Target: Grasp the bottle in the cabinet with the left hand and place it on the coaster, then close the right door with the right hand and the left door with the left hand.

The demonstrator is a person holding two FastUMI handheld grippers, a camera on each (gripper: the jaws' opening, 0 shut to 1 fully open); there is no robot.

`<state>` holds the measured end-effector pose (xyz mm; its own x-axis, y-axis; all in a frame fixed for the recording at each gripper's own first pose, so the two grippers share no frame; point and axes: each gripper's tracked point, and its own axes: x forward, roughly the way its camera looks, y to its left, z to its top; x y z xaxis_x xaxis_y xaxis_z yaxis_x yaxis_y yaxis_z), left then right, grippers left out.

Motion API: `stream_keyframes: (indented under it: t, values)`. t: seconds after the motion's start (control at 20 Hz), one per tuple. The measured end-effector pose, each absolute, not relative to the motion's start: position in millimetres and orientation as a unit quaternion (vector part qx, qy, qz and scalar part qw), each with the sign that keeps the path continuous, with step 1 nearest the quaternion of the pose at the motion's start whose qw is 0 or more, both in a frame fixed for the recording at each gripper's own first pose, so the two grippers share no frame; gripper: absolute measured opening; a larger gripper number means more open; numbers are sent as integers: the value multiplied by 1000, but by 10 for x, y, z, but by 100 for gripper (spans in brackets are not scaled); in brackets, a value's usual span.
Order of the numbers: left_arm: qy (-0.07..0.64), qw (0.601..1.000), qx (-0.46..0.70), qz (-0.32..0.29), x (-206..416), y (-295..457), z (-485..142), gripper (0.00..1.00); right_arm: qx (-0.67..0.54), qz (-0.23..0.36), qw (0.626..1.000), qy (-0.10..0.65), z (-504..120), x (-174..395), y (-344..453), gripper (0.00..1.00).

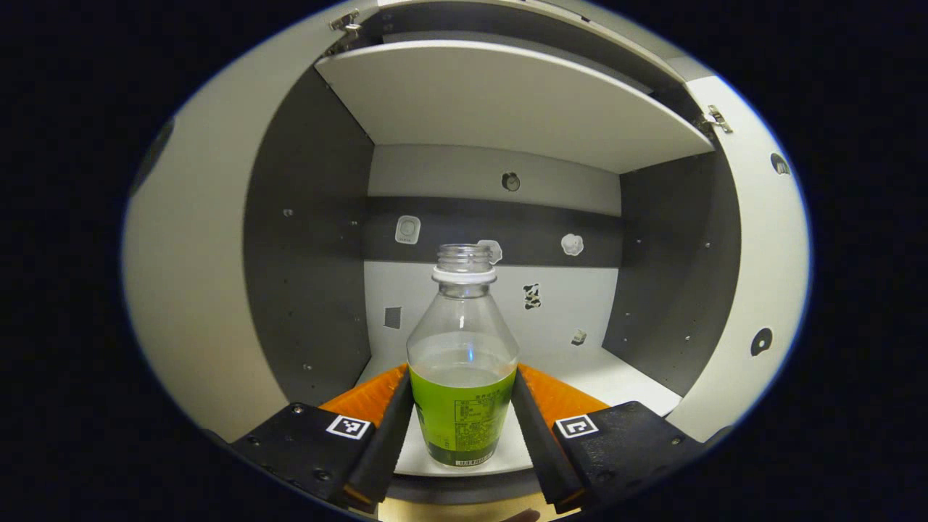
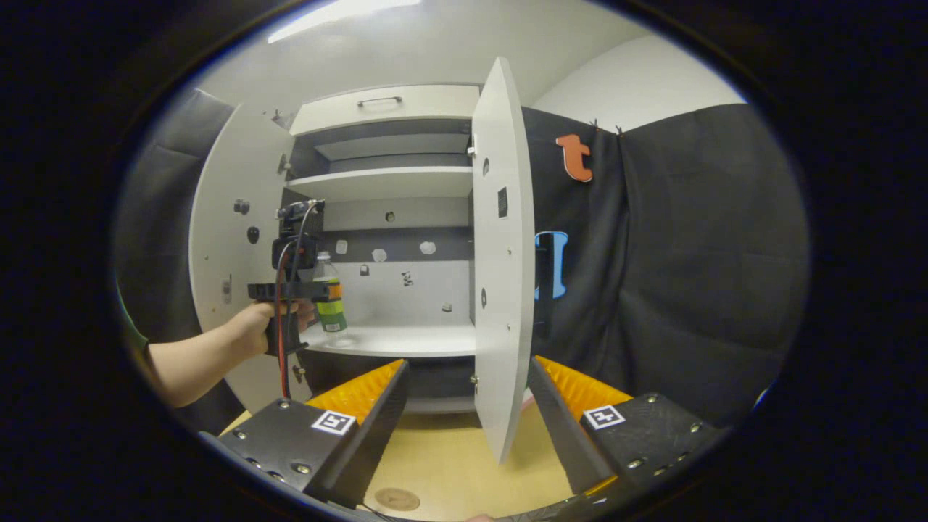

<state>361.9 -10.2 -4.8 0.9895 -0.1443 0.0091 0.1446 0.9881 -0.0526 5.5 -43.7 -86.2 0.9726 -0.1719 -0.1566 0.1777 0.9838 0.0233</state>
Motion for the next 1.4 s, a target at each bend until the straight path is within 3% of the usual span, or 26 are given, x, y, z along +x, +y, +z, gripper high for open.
stream_keyframes:
  t: [0.25,0.3,0.35,0.4,0.5,0.9,1.4]
  values:
    - [-1,996,-42,-75,3038,8,-4,78,30,-68,995,68,-869,-53,-349,98]
    - [-2,996,-42,-73,2931,36,-18,78,34,-65,995,66,-867,-66,-338,94]
    - [-2,996,-43,-73,2812,44,-33,78,36,-61,995,63,-862,-86,-320,99]
    - [-2,996,-44,-74,2694,38,-61,78,38,-55,996,62,-861,-111,-298,94]
    - [7,996,-47,-79,2443,6,-171,78,41,-45,996,61,-872,-141,-266,98]
    - [41,991,-62,-107,1517,-180,-746,78,35,-14,998,57,-857,-104,-166,98]
    - [43,984,-99,-139,997,-427,-1185,78,24,15,998,65,-924,64,28,98]
